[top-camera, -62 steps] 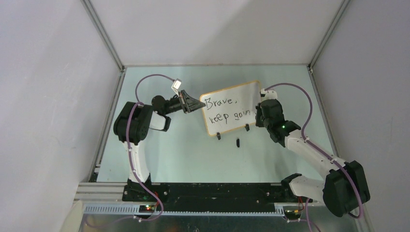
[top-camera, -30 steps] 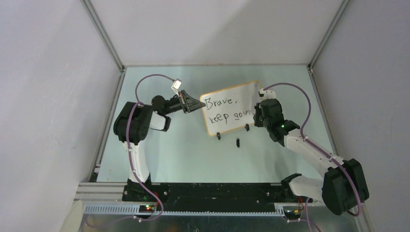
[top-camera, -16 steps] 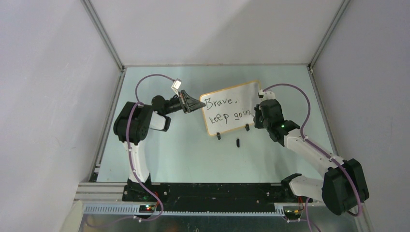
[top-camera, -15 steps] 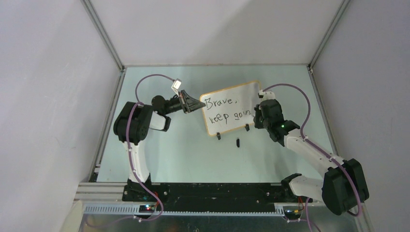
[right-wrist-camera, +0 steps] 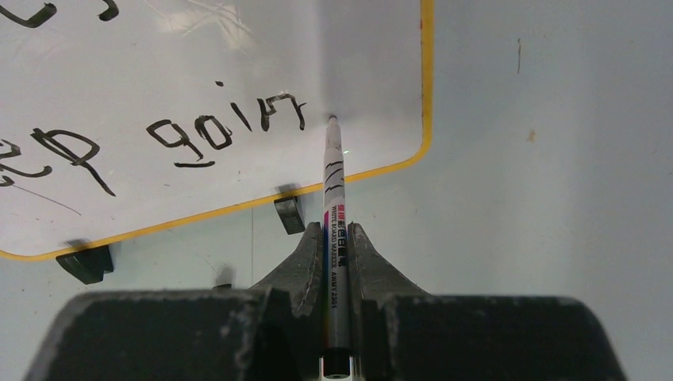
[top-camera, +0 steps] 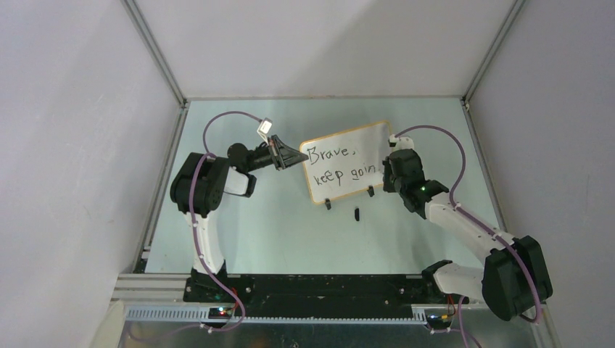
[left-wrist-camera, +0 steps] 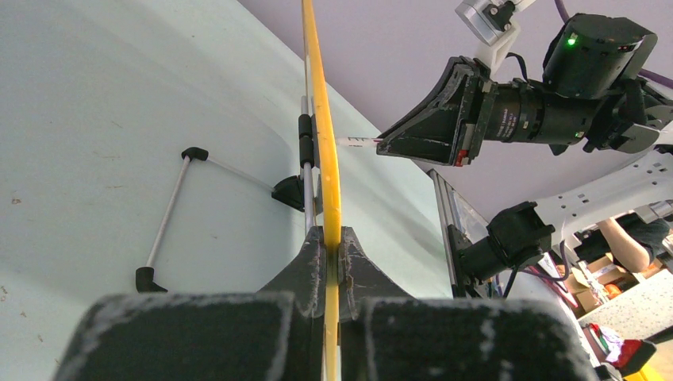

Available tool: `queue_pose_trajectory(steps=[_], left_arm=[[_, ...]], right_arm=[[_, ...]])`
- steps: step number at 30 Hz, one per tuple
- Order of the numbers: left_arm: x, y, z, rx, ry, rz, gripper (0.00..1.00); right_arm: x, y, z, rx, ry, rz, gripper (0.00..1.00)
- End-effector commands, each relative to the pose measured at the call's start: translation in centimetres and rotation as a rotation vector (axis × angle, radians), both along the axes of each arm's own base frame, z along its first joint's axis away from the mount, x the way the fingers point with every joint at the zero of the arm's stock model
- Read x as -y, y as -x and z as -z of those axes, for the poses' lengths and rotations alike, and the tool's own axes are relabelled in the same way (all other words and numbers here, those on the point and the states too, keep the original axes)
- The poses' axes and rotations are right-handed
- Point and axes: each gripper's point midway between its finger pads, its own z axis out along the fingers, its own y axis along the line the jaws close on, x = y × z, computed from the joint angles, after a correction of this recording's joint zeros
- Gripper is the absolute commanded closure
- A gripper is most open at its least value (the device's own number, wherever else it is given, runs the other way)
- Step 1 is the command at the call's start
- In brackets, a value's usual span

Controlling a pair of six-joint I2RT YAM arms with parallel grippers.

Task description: Write a sentence on the whiteboard

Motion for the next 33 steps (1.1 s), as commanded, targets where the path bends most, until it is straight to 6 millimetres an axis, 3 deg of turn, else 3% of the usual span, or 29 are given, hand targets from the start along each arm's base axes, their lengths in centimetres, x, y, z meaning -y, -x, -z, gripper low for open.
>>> queue_pose_trajectory(steps=[1,15,33], left_arm=[[0.4,1.9,-0.7,0.072,-0.017,0.083,1.0],[0.4,1.9,-0.7,0.072,-0.017,0.084,1.0],[0.4,2.0,-0.8,0.075,-0.016,0.082,1.0]], right_arm=[[0.4,-1.3,-1.8,0.061,-0.009,0.048,1.0],[0.1,-2.0,-3.3,0.12,-0.035,0.041,1.0],[-1.7,-1.7,-2.5,0.081,-0.08,-0.051,1.0]])
